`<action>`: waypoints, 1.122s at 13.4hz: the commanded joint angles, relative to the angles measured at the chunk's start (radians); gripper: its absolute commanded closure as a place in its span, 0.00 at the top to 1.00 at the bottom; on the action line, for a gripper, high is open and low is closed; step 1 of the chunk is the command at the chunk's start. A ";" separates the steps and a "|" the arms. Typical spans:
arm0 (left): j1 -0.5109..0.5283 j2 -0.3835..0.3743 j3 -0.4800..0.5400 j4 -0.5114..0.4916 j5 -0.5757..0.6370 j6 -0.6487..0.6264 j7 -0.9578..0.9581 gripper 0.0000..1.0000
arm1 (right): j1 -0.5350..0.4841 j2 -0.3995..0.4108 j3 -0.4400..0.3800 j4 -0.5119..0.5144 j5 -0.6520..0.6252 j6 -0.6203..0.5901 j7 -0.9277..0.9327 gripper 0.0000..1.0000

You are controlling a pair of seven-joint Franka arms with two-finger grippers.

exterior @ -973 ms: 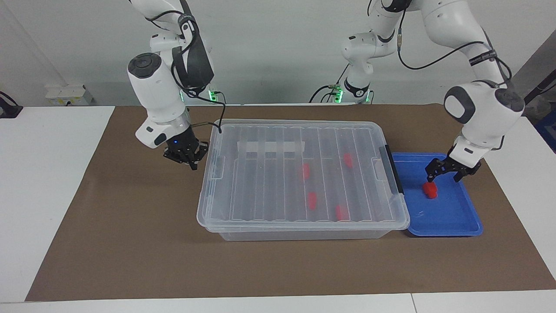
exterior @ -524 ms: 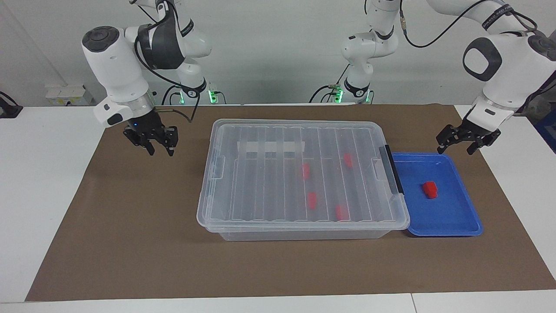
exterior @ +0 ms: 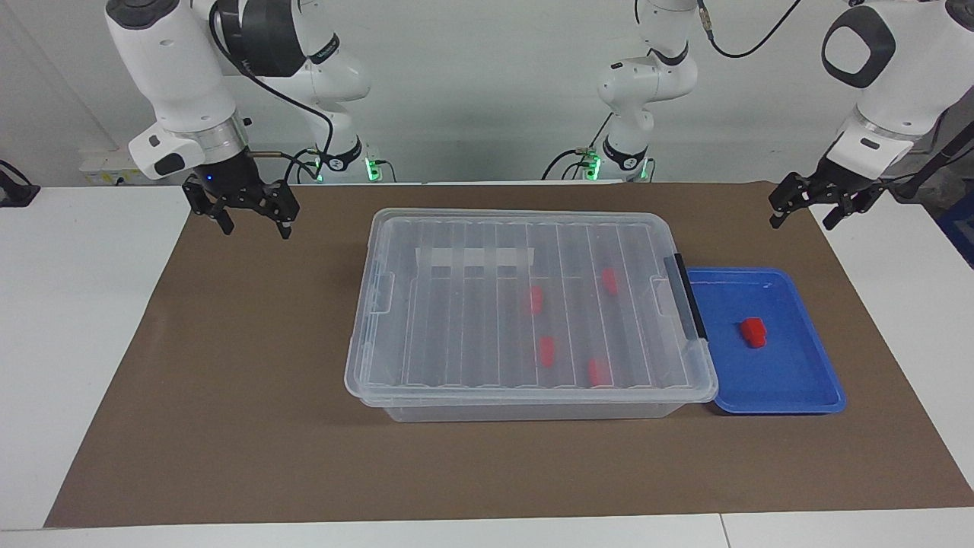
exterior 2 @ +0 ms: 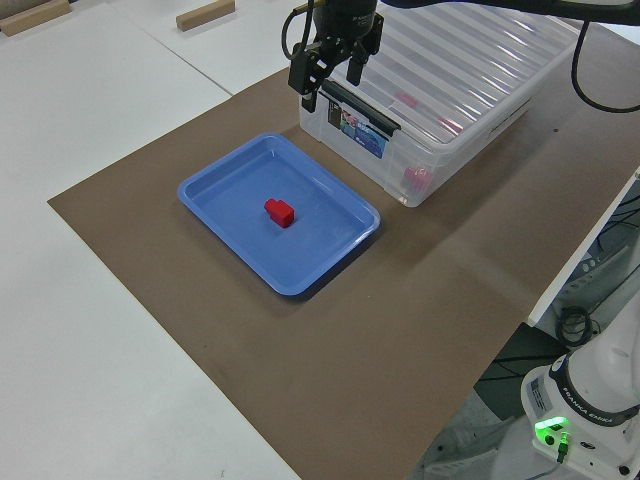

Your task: Place red block in blue tray from box

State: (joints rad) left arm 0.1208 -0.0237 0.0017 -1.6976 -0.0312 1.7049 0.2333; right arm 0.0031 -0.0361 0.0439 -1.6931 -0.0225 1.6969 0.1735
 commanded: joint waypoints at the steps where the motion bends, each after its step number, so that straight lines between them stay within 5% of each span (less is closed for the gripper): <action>1: -0.007 -0.015 0.003 -0.014 0.016 -0.008 -0.008 1.00 | -0.008 -0.030 0.005 0.018 -0.016 -0.081 0.029 1.00; 15: -0.024 -0.021 0.000 -0.014 0.016 0.007 -0.006 1.00 | -0.025 -0.048 0.008 0.006 0.004 -0.143 0.026 1.00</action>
State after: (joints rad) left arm 0.1112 -0.0245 -0.0062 -1.6985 -0.0312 1.7051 0.2333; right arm -0.0162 -0.0699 0.0452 -1.6759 -0.0224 1.5604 0.1738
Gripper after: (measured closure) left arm 0.000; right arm 0.000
